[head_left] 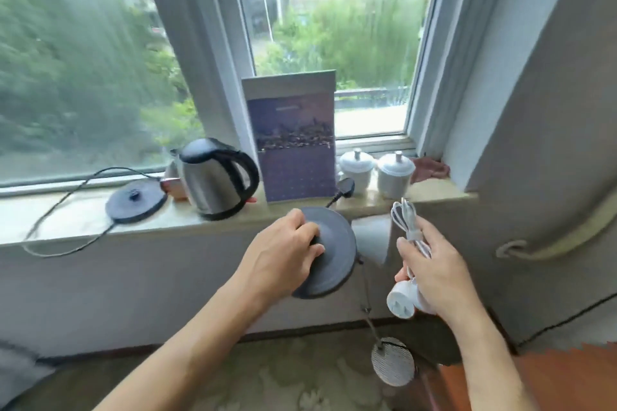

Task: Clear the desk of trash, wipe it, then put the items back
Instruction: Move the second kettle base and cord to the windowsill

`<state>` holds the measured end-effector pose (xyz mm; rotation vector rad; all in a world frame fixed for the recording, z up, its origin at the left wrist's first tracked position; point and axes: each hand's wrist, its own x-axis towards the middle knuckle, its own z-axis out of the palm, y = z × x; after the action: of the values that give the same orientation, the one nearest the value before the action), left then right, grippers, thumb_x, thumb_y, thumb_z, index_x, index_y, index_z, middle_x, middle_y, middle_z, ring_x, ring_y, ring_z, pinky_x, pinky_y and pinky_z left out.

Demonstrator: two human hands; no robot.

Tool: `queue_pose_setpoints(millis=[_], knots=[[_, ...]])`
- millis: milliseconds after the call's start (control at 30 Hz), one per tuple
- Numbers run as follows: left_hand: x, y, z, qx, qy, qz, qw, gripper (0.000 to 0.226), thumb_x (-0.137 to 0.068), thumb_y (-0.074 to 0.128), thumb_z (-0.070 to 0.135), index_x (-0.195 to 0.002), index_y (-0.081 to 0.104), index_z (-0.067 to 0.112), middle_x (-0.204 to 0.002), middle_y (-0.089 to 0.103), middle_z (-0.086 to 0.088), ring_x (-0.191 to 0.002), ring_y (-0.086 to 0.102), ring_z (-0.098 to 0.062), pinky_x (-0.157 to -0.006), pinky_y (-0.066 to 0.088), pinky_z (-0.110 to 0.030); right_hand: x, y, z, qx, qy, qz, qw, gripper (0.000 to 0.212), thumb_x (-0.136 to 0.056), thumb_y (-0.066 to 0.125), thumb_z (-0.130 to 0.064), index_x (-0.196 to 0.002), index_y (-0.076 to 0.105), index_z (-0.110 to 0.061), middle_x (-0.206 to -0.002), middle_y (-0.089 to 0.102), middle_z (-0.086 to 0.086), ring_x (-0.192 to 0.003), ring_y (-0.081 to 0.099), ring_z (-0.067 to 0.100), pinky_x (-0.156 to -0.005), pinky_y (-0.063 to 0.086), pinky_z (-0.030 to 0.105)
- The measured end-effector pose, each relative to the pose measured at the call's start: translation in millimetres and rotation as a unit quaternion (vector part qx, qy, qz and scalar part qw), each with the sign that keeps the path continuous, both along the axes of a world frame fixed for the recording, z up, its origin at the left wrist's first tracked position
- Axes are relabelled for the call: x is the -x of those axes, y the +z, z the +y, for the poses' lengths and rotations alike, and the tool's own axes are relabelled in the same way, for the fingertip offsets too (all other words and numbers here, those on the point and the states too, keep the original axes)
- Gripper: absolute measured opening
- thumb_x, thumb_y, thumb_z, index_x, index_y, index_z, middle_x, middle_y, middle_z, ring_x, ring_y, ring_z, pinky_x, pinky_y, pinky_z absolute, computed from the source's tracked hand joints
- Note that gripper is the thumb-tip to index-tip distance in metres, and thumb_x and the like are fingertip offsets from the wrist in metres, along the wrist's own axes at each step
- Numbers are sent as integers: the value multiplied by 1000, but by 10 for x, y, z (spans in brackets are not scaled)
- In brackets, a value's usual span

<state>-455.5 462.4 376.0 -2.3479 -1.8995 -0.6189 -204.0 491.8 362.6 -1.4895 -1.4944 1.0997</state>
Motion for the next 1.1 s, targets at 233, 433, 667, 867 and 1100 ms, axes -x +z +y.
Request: queue_pose_setpoints(millis=[233,433,667,867,1100], knots=[[1708,-132,-790,43,137,-37,989,19,-100,59,34,-100,64,16,-102,53,1,-89,56,-22,-73,45,-33,1904,11,-178,1,133,-50,990,40,-100,57,-27,-105,54,-66,-69,67,-3,-64,69,20,-80,57,46],[2659,-286,-1297,66,257,-52,963,22,-102,57,34,-107,65,14,-109,54,-2,-94,58,-25,-78,43,-33,3029,-30,-264,7,223,-88,971,39,-96,57,-31,-114,54,-65,-64,66,-3,-60,67,18,-83,58,48],[3425,-429,-1401,64,353,-91,929,23,-102,58,33,-107,65,12,-106,53,-2,-95,57,-24,-83,50,-38,3816,-140,-248,11,281,-92,955,29,-94,58,-33,-114,57,-55,-73,67,-5,-61,68,19,-85,58,50],[4080,-432,-991,67,373,-77,922,27,-103,58,33,-110,67,8,-110,55,-7,-98,59,-29,-87,49,-40,4308,-278,-58,11,318,-93,943,26,-94,56,-34,-112,56,-52,-64,65,-3,-66,68,22,-84,57,51],[4865,-545,-90,98,381,-57,918,29,-103,58,31,-110,66,4,-114,54,-14,-102,59,-34,-87,47,-42,4959,-371,492,-5,335,-66,940,28,-96,58,-29,-111,57,-52,-67,65,-3,-65,68,22,-83,57,48]])
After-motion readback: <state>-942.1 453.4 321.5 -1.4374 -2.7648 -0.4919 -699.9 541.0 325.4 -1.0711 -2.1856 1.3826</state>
